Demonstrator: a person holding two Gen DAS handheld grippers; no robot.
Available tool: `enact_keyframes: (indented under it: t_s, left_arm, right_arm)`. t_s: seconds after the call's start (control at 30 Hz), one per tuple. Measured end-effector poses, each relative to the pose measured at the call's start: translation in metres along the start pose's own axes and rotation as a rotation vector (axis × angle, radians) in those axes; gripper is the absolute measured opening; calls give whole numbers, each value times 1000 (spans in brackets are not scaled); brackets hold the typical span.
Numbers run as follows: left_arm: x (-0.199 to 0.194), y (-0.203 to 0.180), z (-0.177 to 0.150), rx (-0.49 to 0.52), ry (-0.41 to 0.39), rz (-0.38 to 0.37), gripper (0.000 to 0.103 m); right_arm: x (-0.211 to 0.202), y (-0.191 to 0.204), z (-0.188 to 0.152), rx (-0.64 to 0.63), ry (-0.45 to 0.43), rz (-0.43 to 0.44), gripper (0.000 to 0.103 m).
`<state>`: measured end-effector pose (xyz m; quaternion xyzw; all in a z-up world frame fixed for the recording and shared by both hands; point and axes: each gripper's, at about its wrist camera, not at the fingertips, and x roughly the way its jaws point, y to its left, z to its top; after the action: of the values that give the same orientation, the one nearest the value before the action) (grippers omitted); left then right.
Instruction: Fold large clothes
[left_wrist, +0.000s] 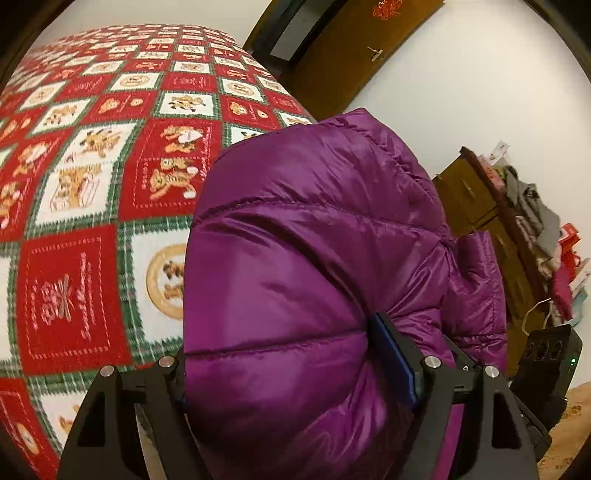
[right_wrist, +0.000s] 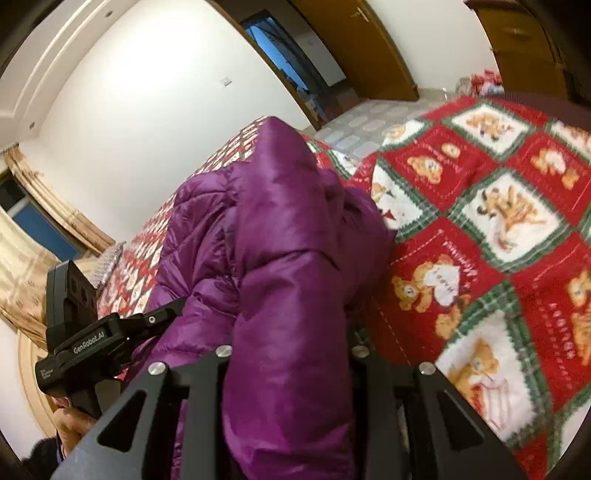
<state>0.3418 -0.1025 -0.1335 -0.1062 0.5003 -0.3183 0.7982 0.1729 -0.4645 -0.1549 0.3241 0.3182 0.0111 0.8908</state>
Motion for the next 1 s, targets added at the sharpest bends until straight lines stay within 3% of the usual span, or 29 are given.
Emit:
enact_keyframes:
  t_s: [0.23,0.57,0.7,0.77,0.9,1.0]
  left_arm:
    - [1,1,8,15,-9,67,79]
    - [-9,17,16,-15,-59,161,79]
    - [-8,28,15,-28,-73,187,80]
    - [-4,27,14,-15,-77,208,82]
    - [-5,21,9,54,-86,242,82]
    - [-5,25,8,67,-87,234,83]
  right_arm:
    - [12,-2,2,51,17,38,31]
    - [37,13,9,-2,95,86,31]
    - [51,7,9,39,132,147,30]
    - [51,7,9,37,129,133,30]
    - [40,8,10,36,114,105,38]
    - [14,7,14,42,69,47,60]
